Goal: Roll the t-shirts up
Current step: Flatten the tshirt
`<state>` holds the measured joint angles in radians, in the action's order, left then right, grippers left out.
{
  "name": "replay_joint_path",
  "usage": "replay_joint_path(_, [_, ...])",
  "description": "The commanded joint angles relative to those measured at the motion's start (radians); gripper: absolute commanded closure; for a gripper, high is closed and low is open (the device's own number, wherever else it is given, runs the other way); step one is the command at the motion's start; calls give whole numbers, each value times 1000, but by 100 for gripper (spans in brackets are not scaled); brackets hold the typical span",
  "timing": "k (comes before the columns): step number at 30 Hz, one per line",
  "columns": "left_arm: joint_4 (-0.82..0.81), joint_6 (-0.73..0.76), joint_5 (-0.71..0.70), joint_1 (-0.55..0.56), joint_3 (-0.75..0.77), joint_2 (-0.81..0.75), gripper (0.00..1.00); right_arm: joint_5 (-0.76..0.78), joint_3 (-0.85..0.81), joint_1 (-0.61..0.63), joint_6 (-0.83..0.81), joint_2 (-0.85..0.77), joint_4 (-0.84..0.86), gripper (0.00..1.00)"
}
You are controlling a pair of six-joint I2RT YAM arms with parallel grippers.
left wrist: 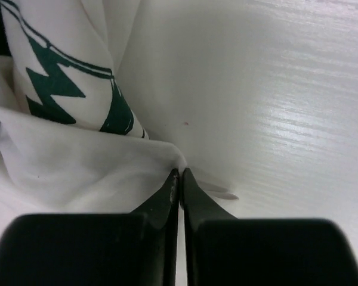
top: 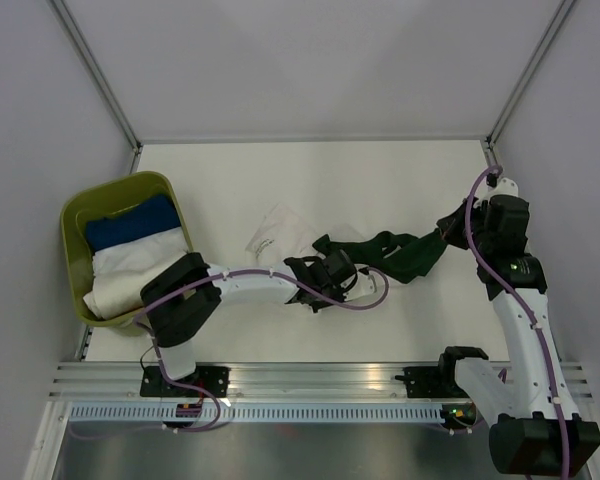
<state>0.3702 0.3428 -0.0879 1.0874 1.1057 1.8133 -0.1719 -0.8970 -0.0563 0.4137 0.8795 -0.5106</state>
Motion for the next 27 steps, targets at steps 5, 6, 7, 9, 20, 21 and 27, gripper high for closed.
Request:
replay_joint_path(5, [244, 64, 54, -122, 144, -215, 98, 139, -115, -1, -15, -2, -23, 99])
replay_joint_path(6, [354, 70, 116, -151, 195, -232, 98, 155, -137, 0, -21, -4, -32, 100])
replay_joint_path(7, [413, 73, 147, -212, 318, -253, 98, 166, -181, 0, -27, 1, -38, 100])
replay_joint_path(9, [589, 85, 214, -300, 537, -240, 98, 213, -258, -2, -47, 7, -57, 99])
replay_joint_path(20, [636, 147, 125, -612, 1017, -172, 97, 239, -601, -2, -141, 18, -78, 99])
replay_joint_path(21, [627, 147, 117, -630, 1040, -161, 97, 251, -668, -2, -145, 39, -83, 100])
replay_joint_path(27, [500, 159, 50, -715, 1261, -47, 97, 226, -787, -2, -84, 177, -11, 99])
